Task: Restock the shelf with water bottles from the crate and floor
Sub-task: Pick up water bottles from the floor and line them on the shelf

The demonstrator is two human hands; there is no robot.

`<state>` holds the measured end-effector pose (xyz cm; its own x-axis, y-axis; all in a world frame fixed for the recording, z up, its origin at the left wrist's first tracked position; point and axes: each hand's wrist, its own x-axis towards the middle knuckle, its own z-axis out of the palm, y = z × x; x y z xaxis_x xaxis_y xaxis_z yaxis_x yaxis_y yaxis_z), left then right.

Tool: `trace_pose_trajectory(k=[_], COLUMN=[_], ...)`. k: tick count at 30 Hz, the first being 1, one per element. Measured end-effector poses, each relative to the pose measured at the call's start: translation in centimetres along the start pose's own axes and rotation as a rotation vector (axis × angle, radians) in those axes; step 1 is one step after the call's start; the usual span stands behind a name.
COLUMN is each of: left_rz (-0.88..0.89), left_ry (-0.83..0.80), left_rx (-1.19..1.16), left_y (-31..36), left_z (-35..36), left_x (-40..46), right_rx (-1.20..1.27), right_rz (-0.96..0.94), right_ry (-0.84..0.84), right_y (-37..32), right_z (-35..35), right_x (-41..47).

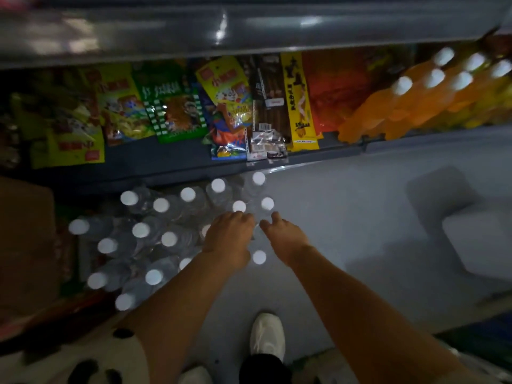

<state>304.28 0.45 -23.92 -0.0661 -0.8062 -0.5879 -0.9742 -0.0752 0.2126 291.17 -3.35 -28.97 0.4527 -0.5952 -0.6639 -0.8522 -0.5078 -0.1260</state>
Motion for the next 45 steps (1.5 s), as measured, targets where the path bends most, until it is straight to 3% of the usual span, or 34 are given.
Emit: trace_pose_trajectory(k=[5,14,26,31,36,39,45], left_rz=[0.026,0.168,0.448,0.494,0.571,0.607,0.663], left_ry=[0.020,0.157,0.375,0.520,0.599,0.633,0.660], left_rx=[-0.012,-0.124,-0.535,-0.604,-0.671,-0.688,-0.695], left_y=[0.8,5.4,9.0,10.2,9.7,9.7,10.1], left_z=[-5.5,-23.9,-44.6,-51.8,-57.3,-60.4,-66.6], left_x=[-3.4,-18.1,-37.9,-44.8,-49.1,-51.2,-54.2], right_rx=[0.024,0.045,-0.023,-0.019,0.110,0.296,0.404], right_rz=[-0.005,-0.091,-0.268,-0.260,-0.232,-0.300,-0.414], right_ry=[0.049,0.180,0.607,0.805,0.856,0.867,0.802], right_y=[-0.3,-2.5,-11.3,-15.7,-18.0,-18.8,-19.4], right_z=[-7.8,-31.0,-58.8,-65.1,-69.5,-71.1,-73.1], right_x=[-5.9,-25.6,-54.4,-62.7,-67.5,-69.6,-70.8])
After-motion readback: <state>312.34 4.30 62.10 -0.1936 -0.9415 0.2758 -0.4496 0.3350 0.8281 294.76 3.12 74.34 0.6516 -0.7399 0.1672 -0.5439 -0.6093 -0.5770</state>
